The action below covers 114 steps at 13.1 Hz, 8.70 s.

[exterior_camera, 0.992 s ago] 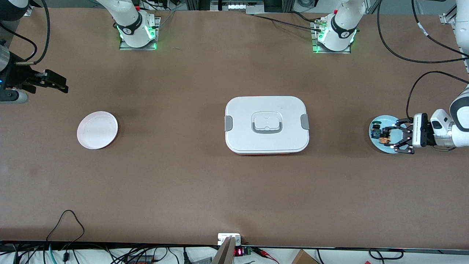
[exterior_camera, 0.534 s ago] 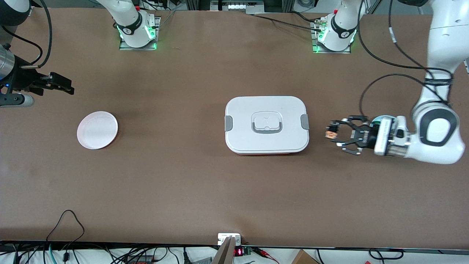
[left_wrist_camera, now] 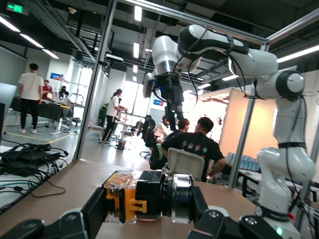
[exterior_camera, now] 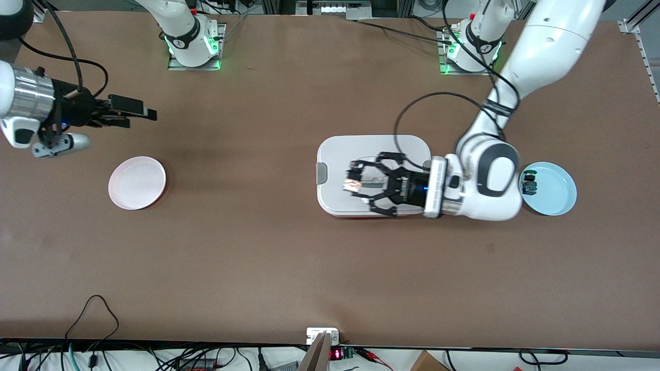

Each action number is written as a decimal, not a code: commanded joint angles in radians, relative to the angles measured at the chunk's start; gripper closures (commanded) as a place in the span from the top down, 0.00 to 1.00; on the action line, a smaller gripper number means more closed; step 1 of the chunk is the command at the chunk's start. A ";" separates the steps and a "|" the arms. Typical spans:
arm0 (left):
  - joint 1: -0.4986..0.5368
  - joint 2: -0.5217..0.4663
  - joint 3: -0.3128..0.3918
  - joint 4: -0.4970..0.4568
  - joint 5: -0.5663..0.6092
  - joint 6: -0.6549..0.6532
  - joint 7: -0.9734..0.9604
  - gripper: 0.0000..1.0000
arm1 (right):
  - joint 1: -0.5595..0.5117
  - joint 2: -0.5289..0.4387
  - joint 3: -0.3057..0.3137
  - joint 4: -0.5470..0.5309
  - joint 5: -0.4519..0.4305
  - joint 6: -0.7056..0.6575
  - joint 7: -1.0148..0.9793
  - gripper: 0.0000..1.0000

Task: Transfer orange switch to right arm and place
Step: 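Lift the orange switch with the left gripper while the right gripper approaches, then close the right gripper on the orange switch held by the left gripper, then open the left gripper and withdraw it while the right gripper carries the switch, then lower the orange switch onto the white plate with the right gripper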

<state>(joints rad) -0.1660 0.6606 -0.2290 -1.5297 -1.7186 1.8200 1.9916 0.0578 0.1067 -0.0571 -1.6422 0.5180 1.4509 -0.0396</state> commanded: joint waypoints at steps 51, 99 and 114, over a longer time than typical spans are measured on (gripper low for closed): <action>-0.431 -0.084 0.016 0.095 -0.532 0.645 -0.002 1.00 | 0.097 0.338 0.007 0.010 0.950 -0.047 0.084 0.09; 0.209 -0.619 0.201 -0.036 1.608 -0.176 -1.588 1.00 | -0.088 0.117 0.005 -0.458 -0.694 0.804 -1.156 0.08; 0.089 -0.627 0.335 -0.098 1.714 -0.268 -2.139 1.00 | -0.145 0.228 0.005 -0.596 -0.823 1.080 -1.304 0.08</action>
<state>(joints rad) -0.0886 0.0473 0.0973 -1.6202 -0.0334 1.5638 -0.2169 -0.0737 0.3094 -0.0613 -2.2269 -0.2837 2.4731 -1.3397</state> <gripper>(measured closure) 0.000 0.652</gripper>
